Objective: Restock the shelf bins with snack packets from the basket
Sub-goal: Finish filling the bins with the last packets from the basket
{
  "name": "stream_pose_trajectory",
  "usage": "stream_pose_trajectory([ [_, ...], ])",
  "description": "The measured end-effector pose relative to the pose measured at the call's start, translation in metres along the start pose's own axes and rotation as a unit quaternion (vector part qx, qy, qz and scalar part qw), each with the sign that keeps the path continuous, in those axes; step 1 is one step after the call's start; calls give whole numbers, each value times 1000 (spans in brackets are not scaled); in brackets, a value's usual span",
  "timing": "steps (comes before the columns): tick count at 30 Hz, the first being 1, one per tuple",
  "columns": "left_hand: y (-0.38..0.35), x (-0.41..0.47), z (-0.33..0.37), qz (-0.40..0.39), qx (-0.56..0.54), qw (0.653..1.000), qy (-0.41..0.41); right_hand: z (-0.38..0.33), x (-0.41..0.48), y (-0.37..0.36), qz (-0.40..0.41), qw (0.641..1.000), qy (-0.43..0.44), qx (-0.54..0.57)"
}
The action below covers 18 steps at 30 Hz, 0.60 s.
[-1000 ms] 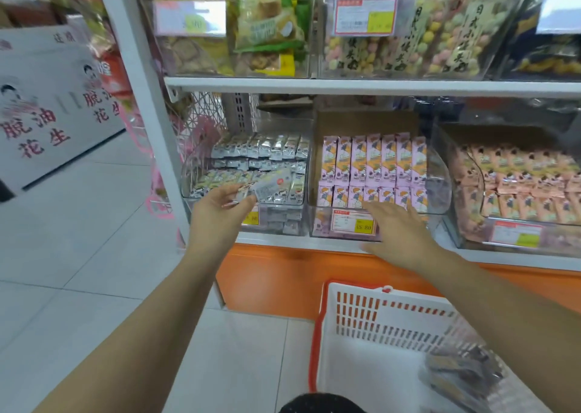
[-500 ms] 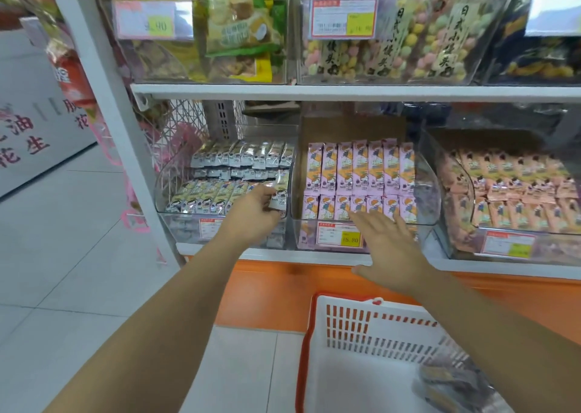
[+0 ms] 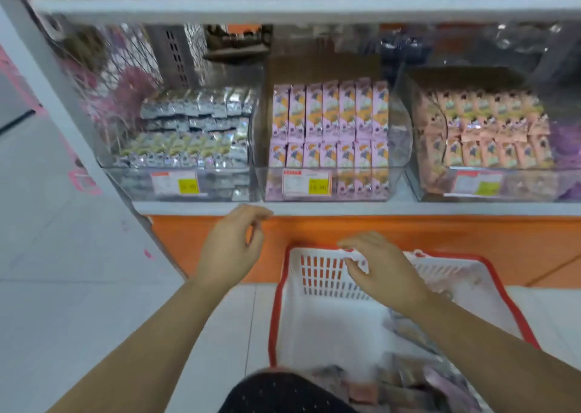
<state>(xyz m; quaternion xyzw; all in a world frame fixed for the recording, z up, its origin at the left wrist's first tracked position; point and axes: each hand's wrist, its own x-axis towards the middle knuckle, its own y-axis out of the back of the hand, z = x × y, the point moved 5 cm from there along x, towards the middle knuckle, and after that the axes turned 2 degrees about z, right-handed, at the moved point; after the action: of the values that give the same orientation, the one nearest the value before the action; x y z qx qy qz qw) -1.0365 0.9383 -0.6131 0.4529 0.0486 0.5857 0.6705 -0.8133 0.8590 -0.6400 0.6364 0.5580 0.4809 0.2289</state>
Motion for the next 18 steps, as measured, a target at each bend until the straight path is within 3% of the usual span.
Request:
stream_pose_trajectory([
  [4, -77, -50, -40, -238, 32, 967, 79, 51, -49, -54, -219, 969, -117, -12],
  [7, -111, -73, -50, -331, 57, 938, 86, 75, -84, -85, -339, 923, -181, -6],
  [14, -128, -92, -54, -291, 25, 952, 91, 75, -133, -157, -518, 832, -197, 25],
  [18, -133, -97, -58, -273, -7, 957, 94, 64, -157, -201, -548, 817, -181, -9],
])
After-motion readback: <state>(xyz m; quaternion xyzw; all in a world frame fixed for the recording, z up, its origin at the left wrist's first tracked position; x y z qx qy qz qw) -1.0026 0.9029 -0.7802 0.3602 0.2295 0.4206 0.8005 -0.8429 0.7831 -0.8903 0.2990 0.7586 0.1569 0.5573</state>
